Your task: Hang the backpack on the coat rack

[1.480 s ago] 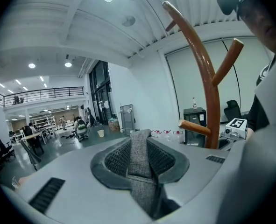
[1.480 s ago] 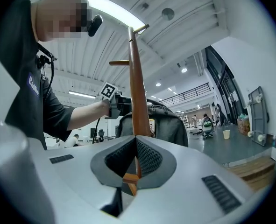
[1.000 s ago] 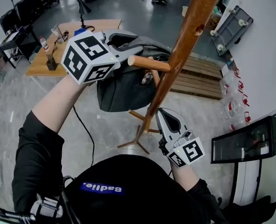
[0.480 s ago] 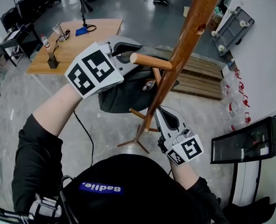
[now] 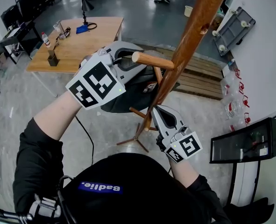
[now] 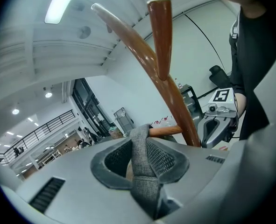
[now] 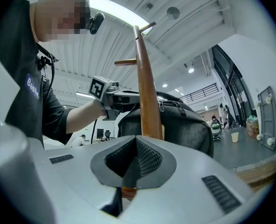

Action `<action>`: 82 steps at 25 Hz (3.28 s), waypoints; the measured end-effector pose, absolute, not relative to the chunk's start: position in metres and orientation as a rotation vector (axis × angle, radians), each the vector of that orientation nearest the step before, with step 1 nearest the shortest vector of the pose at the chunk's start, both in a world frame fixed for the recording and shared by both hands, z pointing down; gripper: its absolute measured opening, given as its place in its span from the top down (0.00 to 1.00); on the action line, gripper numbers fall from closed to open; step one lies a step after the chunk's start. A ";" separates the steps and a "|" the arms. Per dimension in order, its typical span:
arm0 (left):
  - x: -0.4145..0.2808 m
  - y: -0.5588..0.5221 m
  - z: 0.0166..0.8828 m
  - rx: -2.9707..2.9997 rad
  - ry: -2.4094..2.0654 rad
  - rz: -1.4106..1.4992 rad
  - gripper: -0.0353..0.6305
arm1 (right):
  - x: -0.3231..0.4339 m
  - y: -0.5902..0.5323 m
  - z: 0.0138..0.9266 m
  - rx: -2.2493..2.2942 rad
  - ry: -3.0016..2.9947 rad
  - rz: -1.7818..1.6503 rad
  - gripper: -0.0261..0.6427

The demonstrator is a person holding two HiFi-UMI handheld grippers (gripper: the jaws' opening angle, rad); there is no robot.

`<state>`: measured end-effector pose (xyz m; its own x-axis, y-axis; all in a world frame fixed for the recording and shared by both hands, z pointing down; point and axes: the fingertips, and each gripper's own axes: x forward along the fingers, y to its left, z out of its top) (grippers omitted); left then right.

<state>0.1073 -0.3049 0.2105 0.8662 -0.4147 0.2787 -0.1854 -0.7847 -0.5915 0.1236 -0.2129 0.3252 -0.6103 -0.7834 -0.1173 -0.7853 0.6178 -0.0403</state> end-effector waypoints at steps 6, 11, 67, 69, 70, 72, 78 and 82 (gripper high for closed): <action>0.106 -0.307 0.214 -2.359 0.468 -0.592 0.79 | 0.120 -0.215 0.327 -1.261 2.733 0.014 0.97; 0.109 -0.307 0.209 -2.402 0.406 -0.609 0.79 | 0.121 -0.214 0.327 -1.236 2.729 0.002 0.97; -0.033 -0.139 0.292 -2.838 0.464 -0.020 0.77 | 0.020 -0.068 0.368 -1.506 2.655 -0.137 0.97; -0.042 -0.123 0.305 -2.935 0.475 0.078 0.89 | 0.014 -0.061 0.371 -1.514 2.658 -0.139 0.97; -0.047 -0.116 0.311 -2.984 0.490 0.125 0.92 | 0.011 -0.058 0.371 -1.512 2.661 -0.137 0.97; -0.056 -0.104 0.327 -3.074 0.549 0.193 0.93 | 0.008 -0.054 0.372 -1.499 2.671 -0.133 0.97; -0.056 -0.070 0.370 -3.193 0.643 0.212 0.93 | 0.006 -0.044 0.378 -1.429 2.732 -0.132 0.97; -0.041 -0.058 0.379 -3.190 0.633 0.156 0.93 | 0.012 -0.041 0.381 -1.379 2.763 -0.125 0.97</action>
